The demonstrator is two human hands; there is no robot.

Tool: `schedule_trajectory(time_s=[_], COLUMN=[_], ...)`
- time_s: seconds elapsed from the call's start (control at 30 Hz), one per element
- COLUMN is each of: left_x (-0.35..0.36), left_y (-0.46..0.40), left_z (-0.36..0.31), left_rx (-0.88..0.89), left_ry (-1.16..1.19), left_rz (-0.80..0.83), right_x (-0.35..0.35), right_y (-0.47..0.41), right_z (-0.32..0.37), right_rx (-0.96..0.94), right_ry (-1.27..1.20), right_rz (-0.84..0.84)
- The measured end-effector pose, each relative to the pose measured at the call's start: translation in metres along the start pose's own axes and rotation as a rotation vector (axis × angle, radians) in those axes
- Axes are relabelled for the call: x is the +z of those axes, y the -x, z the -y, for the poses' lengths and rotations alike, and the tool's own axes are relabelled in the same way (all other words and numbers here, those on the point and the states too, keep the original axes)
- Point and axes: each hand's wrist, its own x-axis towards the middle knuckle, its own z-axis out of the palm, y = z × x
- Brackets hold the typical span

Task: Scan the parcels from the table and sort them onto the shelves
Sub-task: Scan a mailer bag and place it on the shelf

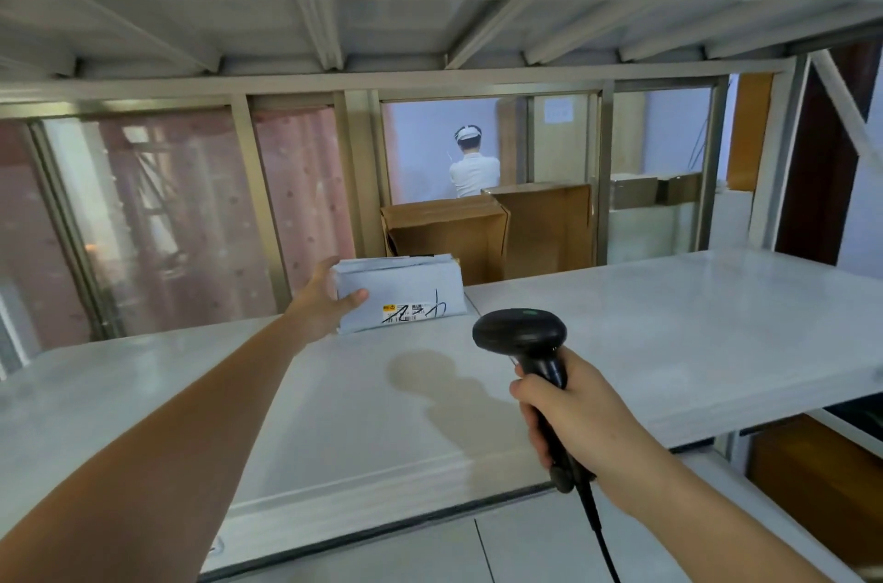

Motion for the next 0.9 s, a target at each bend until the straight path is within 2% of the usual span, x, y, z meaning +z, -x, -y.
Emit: schedule_trajectory(time_s=[0.13, 0.33, 0.43, 0.6, 0.73, 0.9], left_x=[-0.007, 0.026, 0.080, 0.225, 0.346, 0.470], left_y=[0.025, 0.089, 0.124, 0.180, 0.231, 0.303], left_z=[-0.011, -0.069, -0.127, -0.249, -0.337, -0.416], left_rx=[0.005, 0.088, 0.226, 0.487, 0.590, 0.728], left_ry=[-0.158, -0.471, -0.443, -0.355, -0.281, -0.195], left_rz=[-0.090, -0.103, -0.061, 0.171, 0.354, 0.523], right_x=[-0.024, -0.099, -0.154, -0.262, -0.343, -0.429], right_y=[0.024, 0.075, 0.110, 0.174, 0.224, 0.279], right_z=[-0.004, -0.019, -0.028, -0.052, -0.061, -0.068], right_rx=[-0.025, -0.026, -0.029, -0.010, 0.018, 0.046], right_ry=[-0.001, -0.018, 0.000, 0.044, 0.095, 0.137], right_rz=[0.005, -0.013, -0.073, -0.260, -0.430, -0.654])
